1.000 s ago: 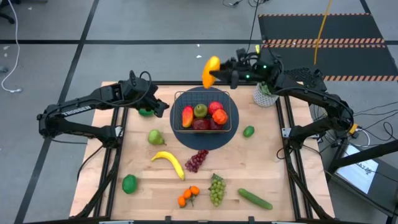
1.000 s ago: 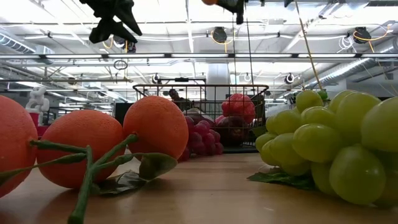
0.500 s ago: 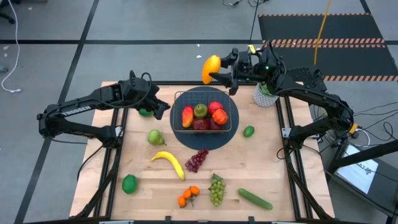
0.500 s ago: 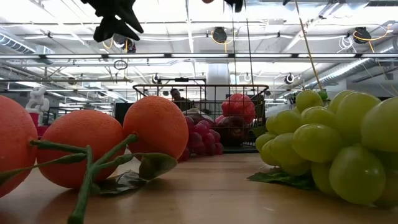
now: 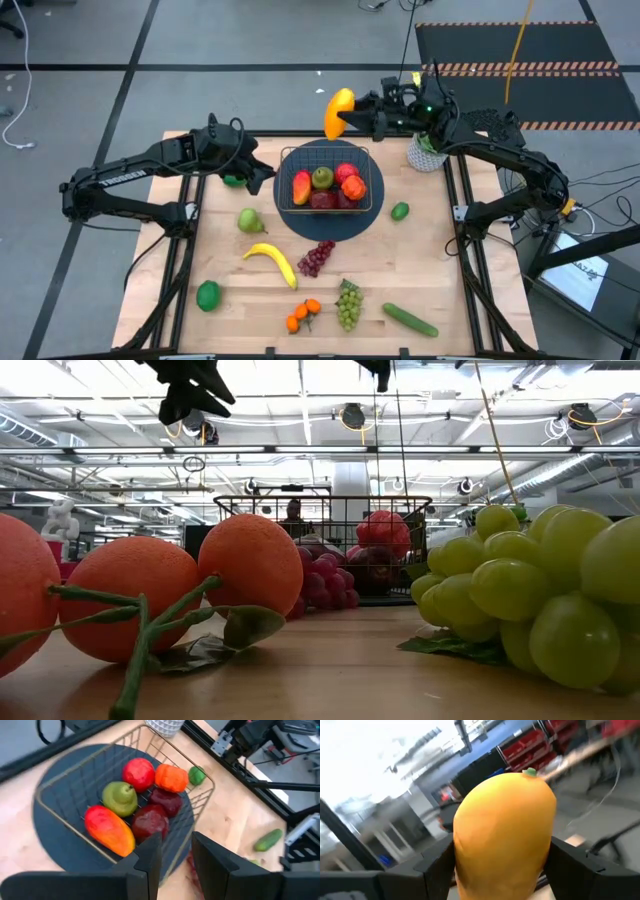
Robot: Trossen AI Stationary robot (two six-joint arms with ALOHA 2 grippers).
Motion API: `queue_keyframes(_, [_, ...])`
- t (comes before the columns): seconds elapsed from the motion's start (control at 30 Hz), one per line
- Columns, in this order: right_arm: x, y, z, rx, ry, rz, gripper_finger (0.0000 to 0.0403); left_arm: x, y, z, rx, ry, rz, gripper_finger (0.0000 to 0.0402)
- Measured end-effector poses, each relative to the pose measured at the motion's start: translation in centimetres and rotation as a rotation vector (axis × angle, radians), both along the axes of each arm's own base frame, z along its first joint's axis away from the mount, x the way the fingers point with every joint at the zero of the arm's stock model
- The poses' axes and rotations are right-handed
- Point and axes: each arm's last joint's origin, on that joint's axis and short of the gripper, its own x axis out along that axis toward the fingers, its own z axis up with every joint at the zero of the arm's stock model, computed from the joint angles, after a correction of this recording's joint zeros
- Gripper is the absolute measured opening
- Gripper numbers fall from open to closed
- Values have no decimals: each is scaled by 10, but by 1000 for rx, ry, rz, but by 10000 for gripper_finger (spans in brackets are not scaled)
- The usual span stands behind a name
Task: Build produce basket
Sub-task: Put the yellow mango into the wire basket
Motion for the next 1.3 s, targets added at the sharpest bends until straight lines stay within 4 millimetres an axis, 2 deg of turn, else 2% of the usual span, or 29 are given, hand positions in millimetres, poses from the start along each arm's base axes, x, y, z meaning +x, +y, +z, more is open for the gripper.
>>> queue_keyframes(0.2, [1, 0, -4, 353, 15, 42, 254, 2, -6, 0, -26, -4, -35, 106])
queue_keyframes(0.3, [1, 0, -5, 465, 10, 55, 254, 2, -9, 0, -31, -4, -45, 106])
queue_keyframes(0.57, [1, -1, -11, 561, 57, 44, 254, 4, -15, 0, -20, -2, -75, 106])
queue_keyframes(0.77, [1, -3, -22, 611, 145, -52, 254, 4, -15, 0, -2, -1, -89, 106])
queue_keyframes(0.87, [0, -3, -28, 582, 205, -76, 254, 4, -15, 0, 14, 1, -100, 106])
queue_keyframes(1.17, [0, -2, -32, 183, 296, -84, 254, 4, -15, 0, 54, 4, -122, 106])
queue_keyframes(1.3, [-2, -5, -36, 50, 358, -179, 254, 4, -15, 0, 29, 0, -104, 106])
